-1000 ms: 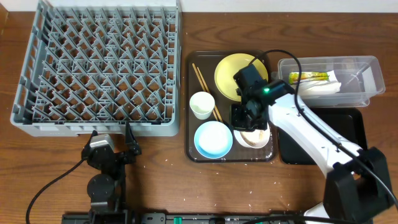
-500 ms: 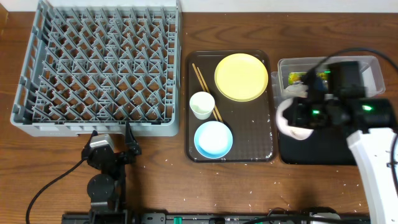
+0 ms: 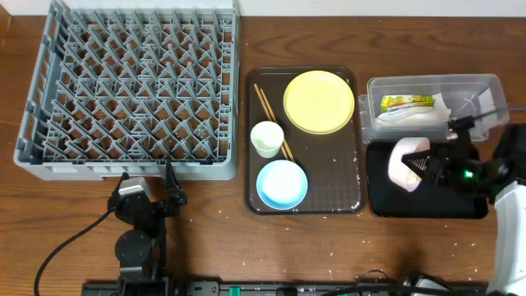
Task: Sort waste into correct bins and load items into the dishwasher
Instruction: 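Lift the pink bowl over the black tray and tip out the rice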
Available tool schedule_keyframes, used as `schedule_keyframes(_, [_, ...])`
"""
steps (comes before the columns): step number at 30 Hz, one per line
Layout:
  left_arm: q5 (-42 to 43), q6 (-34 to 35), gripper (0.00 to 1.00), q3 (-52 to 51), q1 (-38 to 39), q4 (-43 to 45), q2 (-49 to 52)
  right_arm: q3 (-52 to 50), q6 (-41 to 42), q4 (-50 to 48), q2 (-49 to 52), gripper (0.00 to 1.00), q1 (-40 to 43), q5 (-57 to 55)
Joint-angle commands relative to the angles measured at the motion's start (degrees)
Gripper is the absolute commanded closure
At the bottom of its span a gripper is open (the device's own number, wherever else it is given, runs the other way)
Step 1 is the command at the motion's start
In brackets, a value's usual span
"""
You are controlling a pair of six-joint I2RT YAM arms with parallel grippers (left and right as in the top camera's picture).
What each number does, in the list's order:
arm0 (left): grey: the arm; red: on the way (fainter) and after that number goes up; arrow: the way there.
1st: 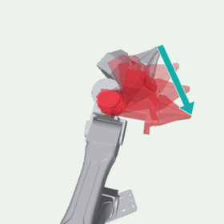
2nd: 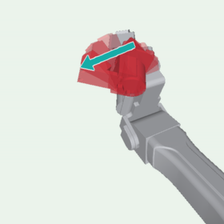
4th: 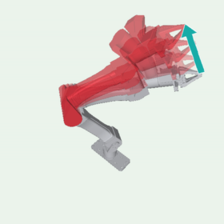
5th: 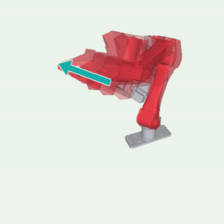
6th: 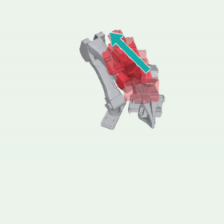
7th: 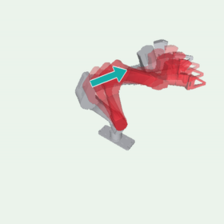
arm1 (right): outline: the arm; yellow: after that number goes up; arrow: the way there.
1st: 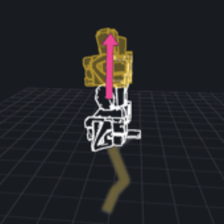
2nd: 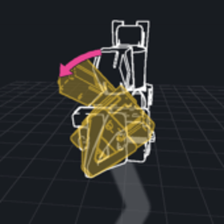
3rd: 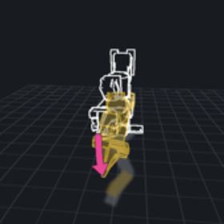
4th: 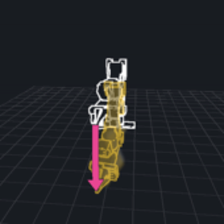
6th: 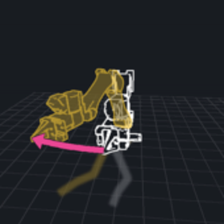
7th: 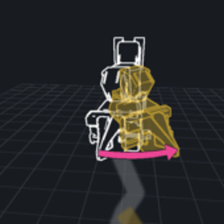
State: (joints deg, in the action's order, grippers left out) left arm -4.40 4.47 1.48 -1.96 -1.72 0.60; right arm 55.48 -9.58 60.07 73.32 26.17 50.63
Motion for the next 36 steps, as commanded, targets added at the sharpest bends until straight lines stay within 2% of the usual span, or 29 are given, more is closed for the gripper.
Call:
schedule_keyframes(1, [-0.3, -0.1, 0.08, -1.2, -0.3, -2.0, -0.3, -1.9, -7.4, -0.5, 3.7, 0.99, 4.3, 12.7])
schedule_keyframes(6, [-0.3, -0.1, 0.08, -1.2, -0.3, -2.0, -0.3, -3.2, -11.2, -0.3, 9.8, 0.99, 7.1, 19.1])
schedule_keyframes(13, [-0.3, -0.1, 0.08, -1.2, -0.3, -2.0, -0.3, -3.5, -12.4, 3.3, 15.9, 0.99, 10.4, 26.7])
schedule_keyframes(20, [-0.3, -0.1, 0.08, -1.2, -0.3, -2.0, -0.3, -3.5, -8.8, 8.8, 15.9, 0.99, 16.2, 27.9])
schedule_keyframes(28, [-0.3, -0.1, 0.09, -1.2, -0.3, -2.0, -0.3, -3.5, -7.1, 9.4, 16.0, 0.99, 25.4, 28.5])
schedule_keyframes(36, [-0.3, -0.1, 0.08, -1.2, -0.3, -2.0, -0.3, -3.5, -9.4, 9.8, 16.0, 0.99, 27.6, 32.7])
